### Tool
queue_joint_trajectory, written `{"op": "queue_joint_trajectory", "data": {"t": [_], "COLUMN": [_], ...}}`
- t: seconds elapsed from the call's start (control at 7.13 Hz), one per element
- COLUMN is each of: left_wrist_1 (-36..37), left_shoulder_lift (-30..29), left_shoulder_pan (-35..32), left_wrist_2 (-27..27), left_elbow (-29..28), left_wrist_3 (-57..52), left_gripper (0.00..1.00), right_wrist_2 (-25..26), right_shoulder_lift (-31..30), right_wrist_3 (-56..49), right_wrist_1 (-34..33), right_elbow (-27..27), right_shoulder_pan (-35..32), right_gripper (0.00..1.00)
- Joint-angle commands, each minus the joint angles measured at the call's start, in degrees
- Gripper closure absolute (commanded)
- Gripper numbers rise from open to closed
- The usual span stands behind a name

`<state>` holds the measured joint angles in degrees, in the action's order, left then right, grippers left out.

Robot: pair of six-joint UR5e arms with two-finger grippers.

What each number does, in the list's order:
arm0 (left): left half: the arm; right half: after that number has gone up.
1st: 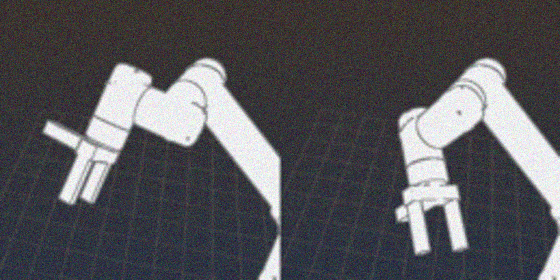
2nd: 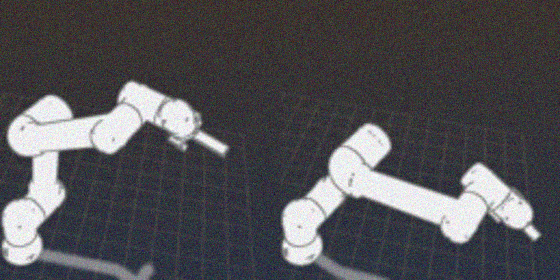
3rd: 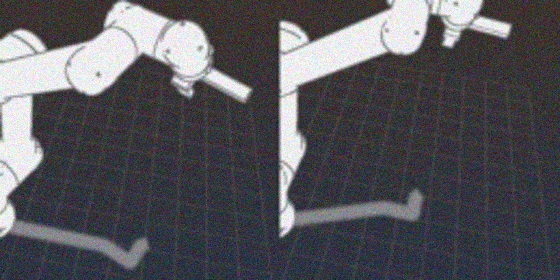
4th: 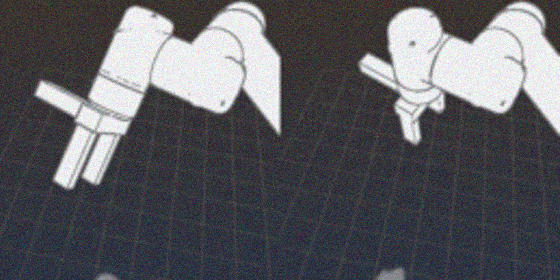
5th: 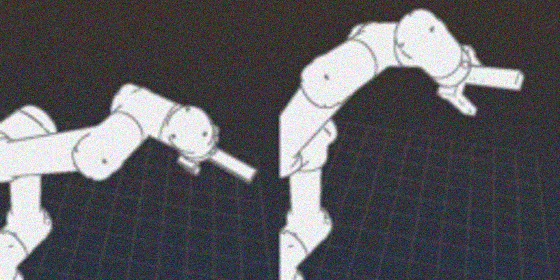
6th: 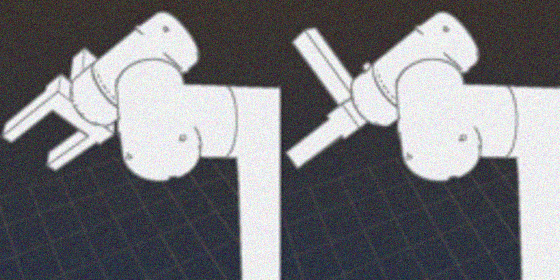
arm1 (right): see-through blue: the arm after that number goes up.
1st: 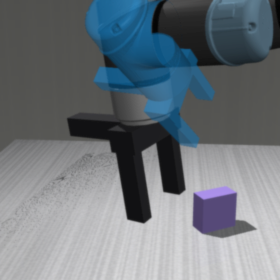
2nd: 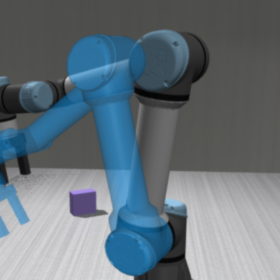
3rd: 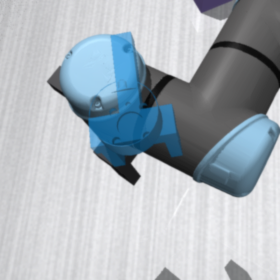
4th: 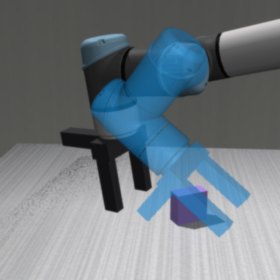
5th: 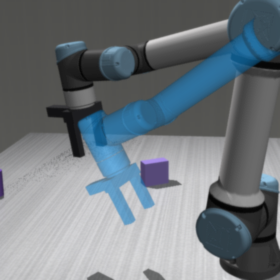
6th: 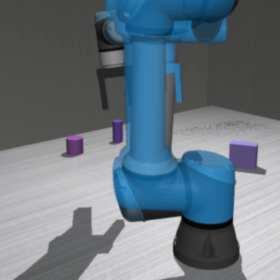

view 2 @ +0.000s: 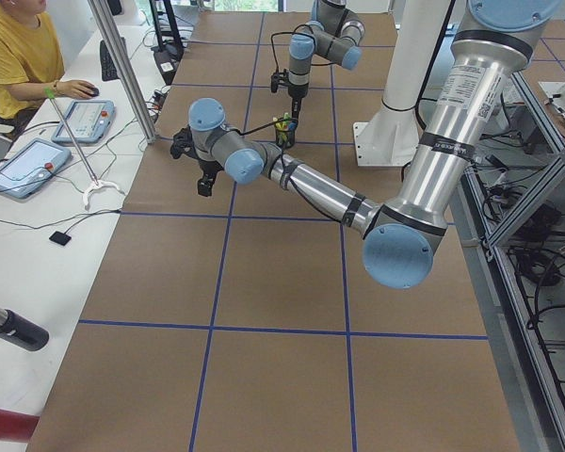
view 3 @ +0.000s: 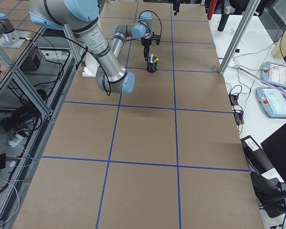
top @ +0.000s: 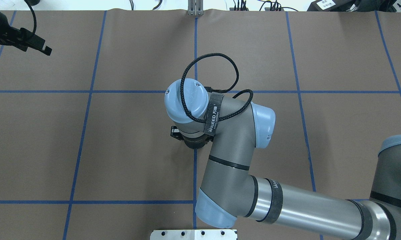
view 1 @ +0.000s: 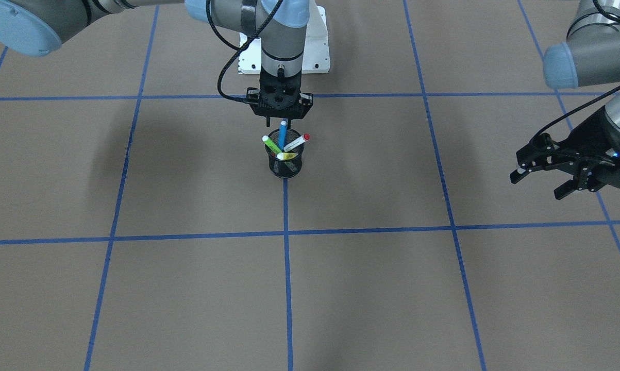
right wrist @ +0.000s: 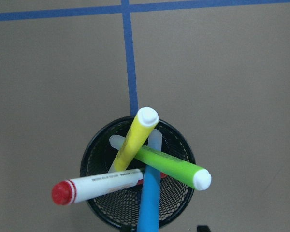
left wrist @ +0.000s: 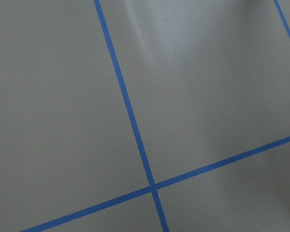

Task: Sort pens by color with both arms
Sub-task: 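Lower the right gripper and grasp the blue marker in the cup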

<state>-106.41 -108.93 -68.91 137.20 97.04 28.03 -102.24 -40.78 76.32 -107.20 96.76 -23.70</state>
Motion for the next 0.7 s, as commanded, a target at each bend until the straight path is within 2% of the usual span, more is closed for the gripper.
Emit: {"op": "queue_joint_trajectory", "data": {"t": [0.0, 0.42, 0.56], "left_wrist_1": [-0.29, -0.29, -0.29], "left_shoulder_lift": [0.12, 0.12, 0.2], "left_shoulder_pan": [0.0, 0.0, 0.0], "left_wrist_2": [0.0, 0.0, 0.0], "left_elbow": [-0.1, -0.1, -0.1], "left_wrist_3": [0.0, -0.17, -0.17], "left_gripper": [0.0, 0.0, 0.0], "right_wrist_2": [-0.07, -0.5, -2.25], "right_shoulder_lift": [0.17, 0.0, 0.0], "right_wrist_3": [-0.21, -0.12, -0.21], "right_wrist_1": [2.6, 2.79, 2.7], "right_elbow": [-1.65, -1.93, -1.67], "right_shoulder_pan": [0.23, 0.49, 0.41], "right_gripper": [0.51, 0.57, 0.66]}}
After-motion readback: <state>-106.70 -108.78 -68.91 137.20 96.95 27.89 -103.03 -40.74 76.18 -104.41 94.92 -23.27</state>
